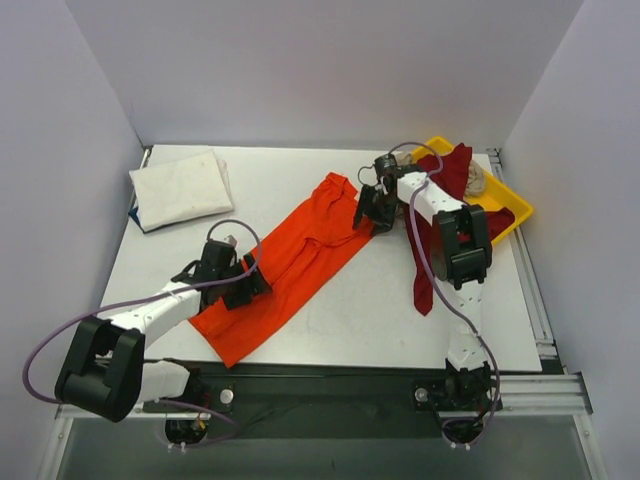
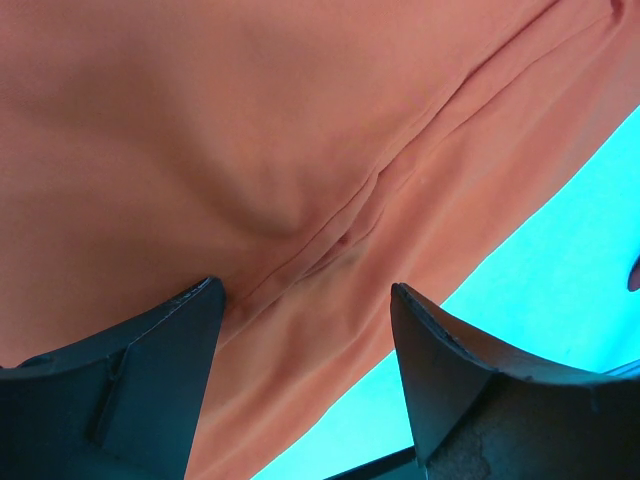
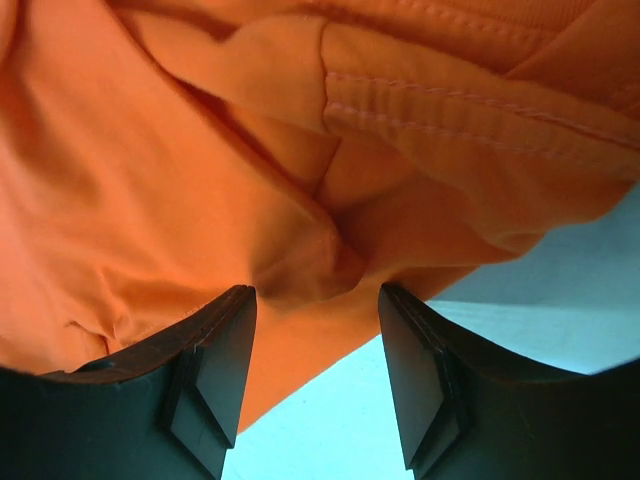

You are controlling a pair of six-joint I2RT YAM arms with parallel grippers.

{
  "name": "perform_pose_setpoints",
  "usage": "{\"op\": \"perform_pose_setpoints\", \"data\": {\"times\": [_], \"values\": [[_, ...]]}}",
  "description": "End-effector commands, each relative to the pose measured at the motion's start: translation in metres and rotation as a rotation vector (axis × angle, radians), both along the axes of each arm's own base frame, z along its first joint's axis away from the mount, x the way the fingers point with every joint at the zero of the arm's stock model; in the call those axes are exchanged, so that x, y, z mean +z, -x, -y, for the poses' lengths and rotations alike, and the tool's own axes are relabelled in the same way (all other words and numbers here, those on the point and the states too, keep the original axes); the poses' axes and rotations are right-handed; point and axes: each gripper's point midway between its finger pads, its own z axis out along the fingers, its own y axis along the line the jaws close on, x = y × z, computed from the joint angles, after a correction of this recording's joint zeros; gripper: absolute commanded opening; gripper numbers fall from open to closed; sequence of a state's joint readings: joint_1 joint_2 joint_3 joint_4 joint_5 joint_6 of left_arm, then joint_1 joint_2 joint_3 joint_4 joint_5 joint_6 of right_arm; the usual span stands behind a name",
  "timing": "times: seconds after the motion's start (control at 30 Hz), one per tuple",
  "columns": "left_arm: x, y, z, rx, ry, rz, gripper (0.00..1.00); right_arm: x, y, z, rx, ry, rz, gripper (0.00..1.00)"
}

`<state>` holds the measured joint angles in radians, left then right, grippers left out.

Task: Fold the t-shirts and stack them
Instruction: Rotate the tshirt 90 degrees

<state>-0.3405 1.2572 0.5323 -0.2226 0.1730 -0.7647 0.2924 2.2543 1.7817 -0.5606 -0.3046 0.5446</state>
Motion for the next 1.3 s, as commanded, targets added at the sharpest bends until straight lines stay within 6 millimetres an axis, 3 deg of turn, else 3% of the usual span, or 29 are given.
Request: {"op": "perform_pose_setpoints", "data": {"times": [0.0,0.17,0.27,0.3,0.33,0.43,0.63,0.77,1.1,1.17,1.27], "values": [[-0.005,0.000,0.010,-0.005,0.007,-0.025,0.79,-0.012,-0.007,0.012,-0.045,0.050,-0.021,0.52],[-0.006,-0.003,0.020,-0.015,0.018,-0.040,0.78,-0.023,-0.019,0.017,-0.080,0.091,-0.031,0.52],[-0.010,-0.006,0.027,-0.017,0.033,-0.058,0.79,-0.024,-0.039,0.016,-0.086,0.099,-0.014,0.52],[-0.011,-0.007,0.029,-0.017,0.038,-0.063,0.79,-0.032,-0.035,0.018,-0.086,0.110,-0.038,0.52],[-0.011,-0.008,0.032,-0.013,0.042,-0.070,0.79,-0.024,-0.048,0.016,-0.092,0.108,-0.004,0.52],[-0.013,-0.015,0.038,-0.003,0.047,-0.083,0.79,-0.023,-0.060,0.020,-0.112,0.112,0.009,0.52],[-0.007,-0.034,0.060,0.008,0.088,-0.075,0.79,-0.018,-0.077,0.035,-0.152,0.092,0.029,0.52],[-0.004,-0.034,0.073,0.009,0.093,-0.073,0.80,-0.012,-0.081,0.040,-0.141,0.075,0.041,0.52],[0.036,-0.001,0.089,0.004,0.190,-0.036,0.81,0.033,-0.088,0.040,-0.093,0.016,0.123,0.53],[0.053,0.003,0.088,0.007,0.237,0.005,0.81,0.046,-0.091,0.037,-0.079,-0.007,0.148,0.53],[0.066,0.009,0.073,0.036,0.226,0.042,0.81,0.061,-0.090,0.035,-0.066,-0.025,0.172,0.53]]}}
